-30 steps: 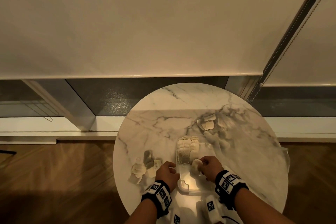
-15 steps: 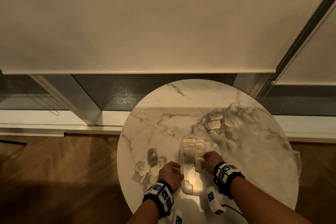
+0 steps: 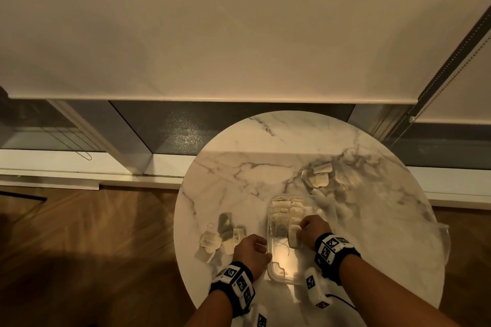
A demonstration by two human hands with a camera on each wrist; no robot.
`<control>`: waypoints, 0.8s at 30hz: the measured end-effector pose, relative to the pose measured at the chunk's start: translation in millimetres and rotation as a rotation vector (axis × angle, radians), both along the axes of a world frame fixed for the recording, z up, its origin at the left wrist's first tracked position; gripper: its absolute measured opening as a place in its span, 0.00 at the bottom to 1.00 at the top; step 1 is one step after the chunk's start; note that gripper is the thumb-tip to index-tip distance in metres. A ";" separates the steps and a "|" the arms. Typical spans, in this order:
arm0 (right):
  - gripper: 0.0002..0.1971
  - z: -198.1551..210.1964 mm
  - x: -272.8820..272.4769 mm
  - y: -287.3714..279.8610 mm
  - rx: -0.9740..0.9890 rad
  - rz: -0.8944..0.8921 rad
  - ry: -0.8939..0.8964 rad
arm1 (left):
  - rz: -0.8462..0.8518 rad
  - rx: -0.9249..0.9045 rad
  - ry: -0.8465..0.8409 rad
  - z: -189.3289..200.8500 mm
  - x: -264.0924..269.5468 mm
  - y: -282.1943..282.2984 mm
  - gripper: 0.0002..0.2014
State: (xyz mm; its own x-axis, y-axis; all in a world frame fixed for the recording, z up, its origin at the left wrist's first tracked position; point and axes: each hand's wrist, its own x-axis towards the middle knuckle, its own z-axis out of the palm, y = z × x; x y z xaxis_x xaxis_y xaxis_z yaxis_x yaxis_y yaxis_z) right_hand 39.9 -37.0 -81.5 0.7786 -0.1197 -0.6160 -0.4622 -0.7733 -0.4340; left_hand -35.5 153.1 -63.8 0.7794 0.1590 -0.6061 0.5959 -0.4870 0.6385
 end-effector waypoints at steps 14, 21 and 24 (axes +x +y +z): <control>0.05 5.6 -0.3 -0.1 0.023 -0.144 -0.008 | -0.017 -0.017 0.015 0.8 -1.4 1.7 0.12; 0.05 9.0 -6.0 -2.3 0.045 -0.174 -0.023 | -0.037 -0.004 -0.023 1.2 -3.7 3.6 0.11; 0.03 12.2 -10.0 -1.5 0.082 -0.208 -0.023 | -0.030 -0.007 -0.038 0.7 -5.9 4.9 0.10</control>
State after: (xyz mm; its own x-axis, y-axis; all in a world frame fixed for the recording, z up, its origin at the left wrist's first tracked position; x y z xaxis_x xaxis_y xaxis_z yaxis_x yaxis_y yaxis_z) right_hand 29.9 -38.5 -69.3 0.7561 -0.2291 -0.6130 -0.5975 -0.6238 -0.5039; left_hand -41.4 158.0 -63.1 0.8064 0.1310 -0.5767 0.5561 -0.4999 0.6639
